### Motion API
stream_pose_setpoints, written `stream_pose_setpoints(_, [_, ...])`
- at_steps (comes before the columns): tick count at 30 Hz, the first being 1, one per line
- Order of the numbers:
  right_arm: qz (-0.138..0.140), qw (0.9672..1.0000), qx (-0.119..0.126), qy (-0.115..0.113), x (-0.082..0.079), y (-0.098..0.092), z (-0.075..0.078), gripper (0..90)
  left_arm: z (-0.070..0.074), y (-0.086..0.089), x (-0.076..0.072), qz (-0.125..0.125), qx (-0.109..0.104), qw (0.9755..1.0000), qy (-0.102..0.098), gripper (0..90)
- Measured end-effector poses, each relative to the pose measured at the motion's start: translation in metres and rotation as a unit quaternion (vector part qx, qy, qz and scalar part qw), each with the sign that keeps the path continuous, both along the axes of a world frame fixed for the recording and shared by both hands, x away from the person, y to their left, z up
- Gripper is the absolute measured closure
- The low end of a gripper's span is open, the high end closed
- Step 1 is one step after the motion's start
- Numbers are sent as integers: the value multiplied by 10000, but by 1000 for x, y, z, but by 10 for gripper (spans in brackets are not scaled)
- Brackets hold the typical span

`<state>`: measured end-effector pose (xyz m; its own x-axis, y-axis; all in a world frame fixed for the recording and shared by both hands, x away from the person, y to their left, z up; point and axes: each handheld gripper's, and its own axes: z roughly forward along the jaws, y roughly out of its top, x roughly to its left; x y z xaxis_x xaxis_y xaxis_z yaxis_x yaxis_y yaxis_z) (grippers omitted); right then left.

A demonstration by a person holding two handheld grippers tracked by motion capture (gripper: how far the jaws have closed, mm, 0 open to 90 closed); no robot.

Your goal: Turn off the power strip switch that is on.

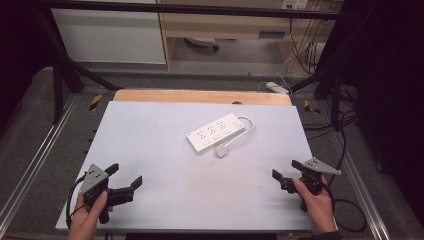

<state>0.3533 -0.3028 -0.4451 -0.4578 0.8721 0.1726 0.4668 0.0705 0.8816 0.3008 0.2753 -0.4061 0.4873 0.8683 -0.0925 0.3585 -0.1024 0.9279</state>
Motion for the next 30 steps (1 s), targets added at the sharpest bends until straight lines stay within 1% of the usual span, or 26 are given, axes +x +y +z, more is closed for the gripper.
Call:
stream_pose_setpoints(2, [48,10000,-38,42,1,0,-1,75,-1,0,0,-32,40,10000,36,46])
stream_pose_setpoints(5, [55,10000,-26,40,1,0,-1,72,-1,-1,0,-46,62,10000,19,46])
stream_pose_setpoints(11, [77,9999,-71,-15,0,1,0,65,0,-1,0,-38,48,10000,19,46])
stream_pose_setpoints(12, [53,9999,-78,-42,0,2,1,65,0,-1,0,-41,46,10000,17,46])
stream_pose_setpoints(13, [-1,9996,-217,-157,-1,4,2,61,0,-1,0,-44,61,10000,20,46])
stream_pose_setpoints(21, [10,9998,-134,-159,-1,4,3,58,0,-1,0,-36,31,10000,-17,46])
stream_pose_setpoints(24, [29,9998,-97,-193,-1,4,4,55,0,-1,0,-38,36,10000,-15,46])
stream_pose_setpoints(25, [35,9996,-86,-260,-2,5,5,54,0,-1,0,-39,32,10000,-16,46])
stream_pose_setpoints(27, [50,9995,-63,-311,-2,5,6,52,0,-1,0,-46,26,10000,-1,46])
stream_pose_setpoints(29, [64,9995,-44,-318,-2,5,7,48,0,-1,0,-46,25,10000,1,46])
stream_pose_setpoints(30, [65,9995,12,-313,-2,6,7,41,0,-1,0,-43,28,10000,-2,46])
